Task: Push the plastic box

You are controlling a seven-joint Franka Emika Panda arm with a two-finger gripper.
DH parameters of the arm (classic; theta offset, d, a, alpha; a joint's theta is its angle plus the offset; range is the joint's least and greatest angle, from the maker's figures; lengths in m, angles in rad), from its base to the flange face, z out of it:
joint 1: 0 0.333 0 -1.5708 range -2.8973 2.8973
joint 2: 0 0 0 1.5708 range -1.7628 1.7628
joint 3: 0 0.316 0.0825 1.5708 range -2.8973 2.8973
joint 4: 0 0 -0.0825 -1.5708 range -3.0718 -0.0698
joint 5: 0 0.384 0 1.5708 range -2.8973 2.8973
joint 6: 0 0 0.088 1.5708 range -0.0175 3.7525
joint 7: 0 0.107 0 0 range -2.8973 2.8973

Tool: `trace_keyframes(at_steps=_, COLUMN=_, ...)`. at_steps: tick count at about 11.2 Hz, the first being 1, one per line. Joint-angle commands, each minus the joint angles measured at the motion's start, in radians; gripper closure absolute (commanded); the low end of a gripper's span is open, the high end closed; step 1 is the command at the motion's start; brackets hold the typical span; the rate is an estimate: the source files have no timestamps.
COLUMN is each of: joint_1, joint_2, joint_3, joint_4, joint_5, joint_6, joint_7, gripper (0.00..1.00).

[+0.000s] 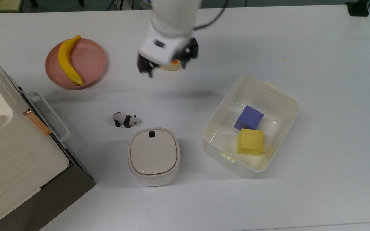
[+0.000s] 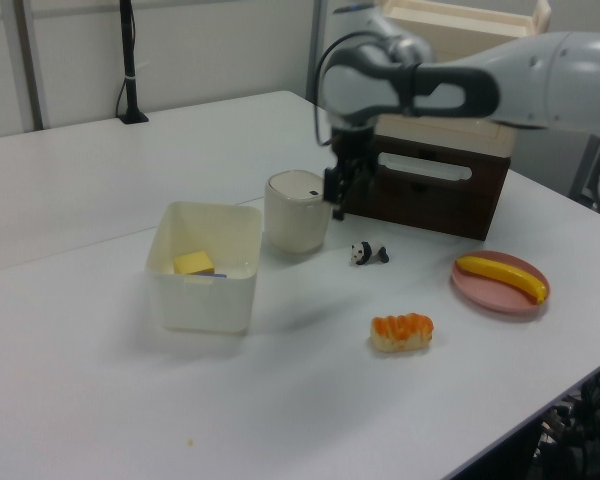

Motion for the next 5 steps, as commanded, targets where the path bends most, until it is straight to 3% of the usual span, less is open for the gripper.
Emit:
trace_keyframes(at_steps=1, joint_1=-0.076, joint_2=-0.132, joint_3=0.018, joint_4=-0.067, joint_5=0.016, joint_6=-0.042, joint_7=0.087, gripper=0.0)
trace_keyframes(at_steps=3, joint_1=-0.096, joint_2=-0.146, joint_3=0.018, joint_4=-0.067, joint_5=0.024, joint_6=-0.039, joint_7=0.126, gripper=0.0)
trace_keyframes(at_steps=5, joint_1=-0.099, joint_2=-0.152, joint_3=-0.001, joint_4=-0.067, joint_5=0.108, joint_6=-0.032, joint_7=0.125, gripper=0.0)
